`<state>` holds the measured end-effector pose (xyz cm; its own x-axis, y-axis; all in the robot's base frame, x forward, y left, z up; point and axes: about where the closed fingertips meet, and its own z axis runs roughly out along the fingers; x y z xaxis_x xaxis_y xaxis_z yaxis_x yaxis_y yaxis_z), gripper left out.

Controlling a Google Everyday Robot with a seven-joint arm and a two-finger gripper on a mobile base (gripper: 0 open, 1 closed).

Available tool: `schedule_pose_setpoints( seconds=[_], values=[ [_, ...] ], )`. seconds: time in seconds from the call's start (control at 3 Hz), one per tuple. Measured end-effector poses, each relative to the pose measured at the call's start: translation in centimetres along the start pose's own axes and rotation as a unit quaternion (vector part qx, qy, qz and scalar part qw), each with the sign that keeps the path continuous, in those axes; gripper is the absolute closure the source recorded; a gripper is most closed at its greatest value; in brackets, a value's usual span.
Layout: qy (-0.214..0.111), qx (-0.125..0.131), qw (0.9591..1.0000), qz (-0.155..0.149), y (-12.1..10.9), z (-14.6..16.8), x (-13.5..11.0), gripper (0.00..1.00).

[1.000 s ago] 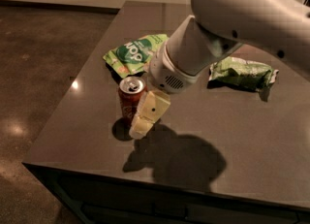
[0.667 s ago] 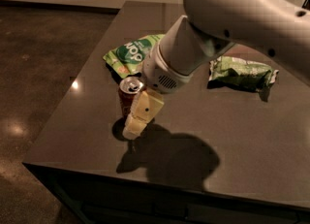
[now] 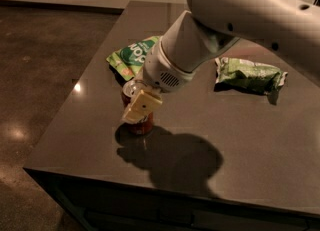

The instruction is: Pick coke can

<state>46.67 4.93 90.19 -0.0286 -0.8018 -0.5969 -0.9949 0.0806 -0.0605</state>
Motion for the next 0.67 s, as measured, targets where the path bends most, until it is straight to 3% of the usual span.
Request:
schedule_pose_setpoints(
  seconds=[0.67],
  values=[
    [-0.013,-0.010,0.9999,0.006,-0.87,-1.12,-0.39,0.88]
  ],
)
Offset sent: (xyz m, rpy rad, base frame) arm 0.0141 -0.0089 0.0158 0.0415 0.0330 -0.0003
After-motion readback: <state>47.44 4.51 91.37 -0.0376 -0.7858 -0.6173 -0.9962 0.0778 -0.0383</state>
